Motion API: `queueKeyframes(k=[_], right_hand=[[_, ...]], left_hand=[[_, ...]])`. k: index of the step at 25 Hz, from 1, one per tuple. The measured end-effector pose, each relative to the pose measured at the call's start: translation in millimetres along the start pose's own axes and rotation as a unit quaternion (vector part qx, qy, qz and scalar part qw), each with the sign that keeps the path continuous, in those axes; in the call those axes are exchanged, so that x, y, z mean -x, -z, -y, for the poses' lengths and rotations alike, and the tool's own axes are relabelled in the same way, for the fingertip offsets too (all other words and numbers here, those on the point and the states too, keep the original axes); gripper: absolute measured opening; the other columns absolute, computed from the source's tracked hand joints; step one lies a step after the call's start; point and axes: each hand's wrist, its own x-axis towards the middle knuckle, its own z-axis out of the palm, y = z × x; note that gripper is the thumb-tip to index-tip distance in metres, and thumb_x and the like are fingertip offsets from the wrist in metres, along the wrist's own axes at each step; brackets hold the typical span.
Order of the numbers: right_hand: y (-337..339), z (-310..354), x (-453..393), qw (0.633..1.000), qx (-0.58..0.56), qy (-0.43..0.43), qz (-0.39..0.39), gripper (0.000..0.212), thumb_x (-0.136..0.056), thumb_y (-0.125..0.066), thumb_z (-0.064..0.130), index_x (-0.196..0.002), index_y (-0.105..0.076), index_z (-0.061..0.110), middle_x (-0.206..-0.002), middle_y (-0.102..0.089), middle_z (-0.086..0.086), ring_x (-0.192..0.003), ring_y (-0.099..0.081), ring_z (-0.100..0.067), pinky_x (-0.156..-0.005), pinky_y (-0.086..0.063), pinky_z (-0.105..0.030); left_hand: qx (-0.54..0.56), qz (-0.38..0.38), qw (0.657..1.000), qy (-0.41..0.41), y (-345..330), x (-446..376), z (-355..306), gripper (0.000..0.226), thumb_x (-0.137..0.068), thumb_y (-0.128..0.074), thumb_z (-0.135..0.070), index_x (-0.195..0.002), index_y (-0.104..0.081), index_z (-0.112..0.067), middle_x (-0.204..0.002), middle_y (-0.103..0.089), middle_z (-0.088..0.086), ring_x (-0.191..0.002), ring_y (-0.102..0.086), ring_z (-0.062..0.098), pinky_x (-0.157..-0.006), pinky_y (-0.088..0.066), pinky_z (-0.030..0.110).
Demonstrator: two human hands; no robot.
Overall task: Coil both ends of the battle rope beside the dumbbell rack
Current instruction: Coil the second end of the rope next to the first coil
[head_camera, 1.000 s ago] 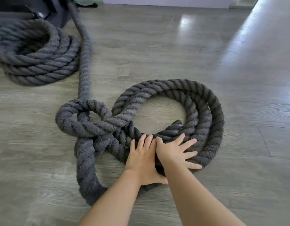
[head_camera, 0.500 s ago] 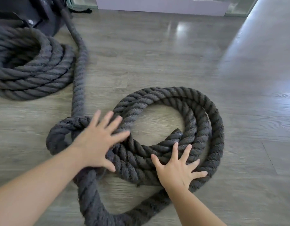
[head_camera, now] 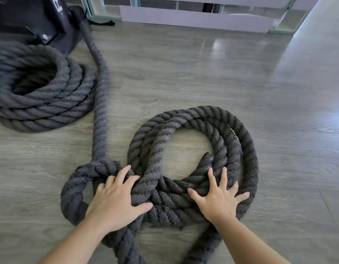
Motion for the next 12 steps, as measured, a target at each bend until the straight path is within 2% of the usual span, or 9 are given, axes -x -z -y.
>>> queueKeyframes(k=[6,12], right_hand=[[13,11,-32,0.998,0.014,0.06,-0.009,0.108,-0.064,-0.022,0.098,-0.157,0.0,0.047,-0.167,0.017,0.002,-0.148,-0.004,-0.05,-0.109,0.004,-0.075],[23,20,-54,0.994,0.041,0.1,-0.004,0.108,-0.064,-0.021,0.098,-0.156,0.003,0.047,-0.166,0.019,0.001,-0.147,-0.003,-0.05,-0.109,0.005,-0.076]], left_hand=[[0.01,0.0,1.0,0.019,-3,-1,-1,0.104,-0.065,-0.032,-0.095,-0.152,-0.017,-0.038,-0.163,0.012,-0.009,-0.138,-0.026,0.021,-0.107,-0.031,0.041],[0.025,0.02,0.999,0.01,-4,-4,-4,0.105,-0.061,-0.038,-0.094,-0.149,-0.019,-0.04,-0.16,0.024,-0.008,-0.14,-0.028,0.016,-0.103,-0.033,0.039]])
